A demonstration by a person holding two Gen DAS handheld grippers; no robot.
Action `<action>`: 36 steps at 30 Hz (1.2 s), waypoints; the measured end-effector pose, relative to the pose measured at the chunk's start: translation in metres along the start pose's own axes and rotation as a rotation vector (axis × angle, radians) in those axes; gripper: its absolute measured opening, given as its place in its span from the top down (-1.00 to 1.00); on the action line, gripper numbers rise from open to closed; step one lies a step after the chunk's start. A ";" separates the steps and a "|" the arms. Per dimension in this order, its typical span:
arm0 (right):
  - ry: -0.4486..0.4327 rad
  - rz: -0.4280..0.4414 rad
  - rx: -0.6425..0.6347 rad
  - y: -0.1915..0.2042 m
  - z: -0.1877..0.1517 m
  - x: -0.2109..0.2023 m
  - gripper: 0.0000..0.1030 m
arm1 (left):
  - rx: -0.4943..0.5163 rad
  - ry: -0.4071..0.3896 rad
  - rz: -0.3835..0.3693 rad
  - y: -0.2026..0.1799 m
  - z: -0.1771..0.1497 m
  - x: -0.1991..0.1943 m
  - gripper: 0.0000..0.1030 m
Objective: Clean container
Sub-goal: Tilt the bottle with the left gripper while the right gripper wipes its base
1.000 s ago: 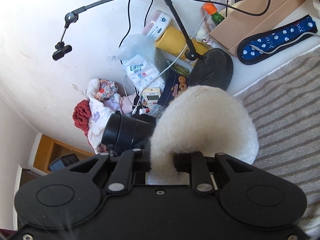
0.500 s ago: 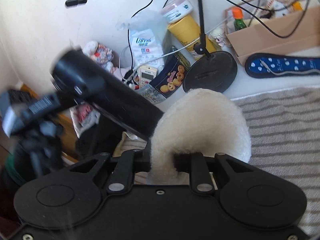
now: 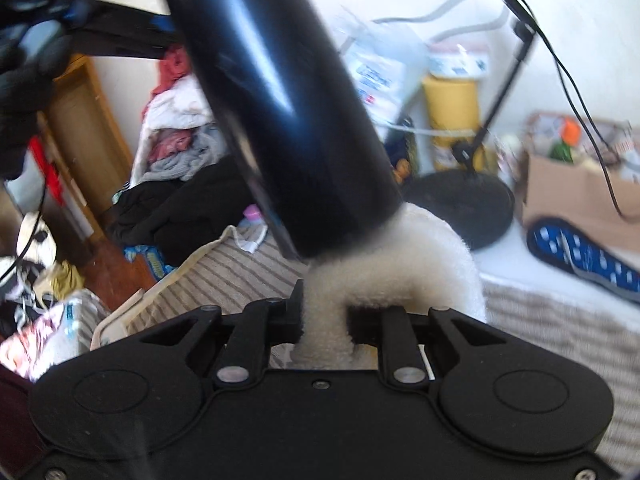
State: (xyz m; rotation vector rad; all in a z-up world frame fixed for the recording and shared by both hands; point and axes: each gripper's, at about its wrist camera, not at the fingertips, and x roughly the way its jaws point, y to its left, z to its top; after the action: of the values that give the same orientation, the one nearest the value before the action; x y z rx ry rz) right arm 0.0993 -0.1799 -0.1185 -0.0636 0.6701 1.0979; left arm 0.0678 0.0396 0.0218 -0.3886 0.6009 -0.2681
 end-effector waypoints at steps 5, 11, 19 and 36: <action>-0.031 -0.022 -0.069 0.003 -0.002 -0.012 0.72 | -0.020 -0.004 -0.013 0.010 0.003 -0.001 -0.29; -0.071 -0.083 -0.049 -0.018 0.009 -0.024 0.72 | -0.038 -0.017 -0.059 0.005 0.007 0.002 -0.29; -0.042 -0.038 -0.139 -0.002 0.015 -0.016 0.72 | -0.017 -0.036 -0.043 0.002 0.016 0.005 -0.27; -0.106 -0.141 -0.147 -0.022 0.031 -0.037 0.72 | -0.047 -0.074 -0.098 0.001 0.025 -0.003 -0.26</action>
State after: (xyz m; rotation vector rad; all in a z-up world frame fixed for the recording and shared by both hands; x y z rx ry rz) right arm 0.1219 -0.2086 -0.0804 -0.1749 0.4823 1.0060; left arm 0.0810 0.0480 0.0420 -0.4721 0.5172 -0.3324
